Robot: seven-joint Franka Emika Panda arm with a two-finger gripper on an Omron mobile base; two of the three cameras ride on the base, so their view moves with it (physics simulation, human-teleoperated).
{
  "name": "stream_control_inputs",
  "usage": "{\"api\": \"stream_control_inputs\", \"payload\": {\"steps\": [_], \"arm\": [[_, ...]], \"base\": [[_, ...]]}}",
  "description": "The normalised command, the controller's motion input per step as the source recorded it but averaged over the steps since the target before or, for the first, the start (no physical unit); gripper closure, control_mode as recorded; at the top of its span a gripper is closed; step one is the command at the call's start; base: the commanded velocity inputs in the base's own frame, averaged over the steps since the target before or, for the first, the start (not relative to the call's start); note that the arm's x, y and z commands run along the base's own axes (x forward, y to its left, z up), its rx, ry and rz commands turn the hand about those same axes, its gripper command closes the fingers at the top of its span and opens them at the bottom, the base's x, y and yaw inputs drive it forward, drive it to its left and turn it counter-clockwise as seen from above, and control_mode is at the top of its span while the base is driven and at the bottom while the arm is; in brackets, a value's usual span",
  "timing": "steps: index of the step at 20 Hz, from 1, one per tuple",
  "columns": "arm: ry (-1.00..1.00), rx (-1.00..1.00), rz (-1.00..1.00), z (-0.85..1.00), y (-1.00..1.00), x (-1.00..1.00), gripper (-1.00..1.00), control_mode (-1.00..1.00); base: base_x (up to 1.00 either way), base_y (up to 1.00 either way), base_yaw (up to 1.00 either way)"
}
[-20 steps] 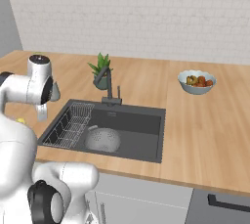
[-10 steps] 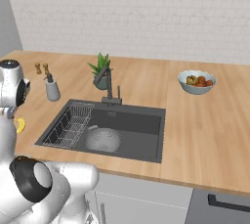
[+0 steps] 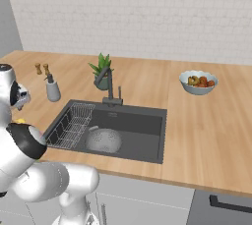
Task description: Put the colander in the sink, put the banana in the colander, and turn on the sink faucet and pour water over the colander.
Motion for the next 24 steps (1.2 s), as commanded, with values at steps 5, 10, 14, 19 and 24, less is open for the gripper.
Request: {"api": "stream_control_inputs", "payload": {"steps": [5,10,14,19,24], "arm": [[0.17,0.06,-0.44,-0.33,0.18,0.02,-1.00,-1.00],[0.06,0.00,-0.33,-0.32,0.06,0.10,-1.00,-1.00],[0.04,0.00,-0.26,-0.29,0.03,0.17,-1.00,-1.00],[0.05,0.00,-0.23,-0.27,0.01,0.18,-1.00,-1.00],[0.04,0.00,-0.18,-0.29,0.11,0.19,-1.00,-1.00]], "base": [[0.00,0.00,0.00],[0.00,0.00,0.00],[0.00,0.00,0.00],[0.00,0.00,0.00],[0.00,0.00,0.00]]}}
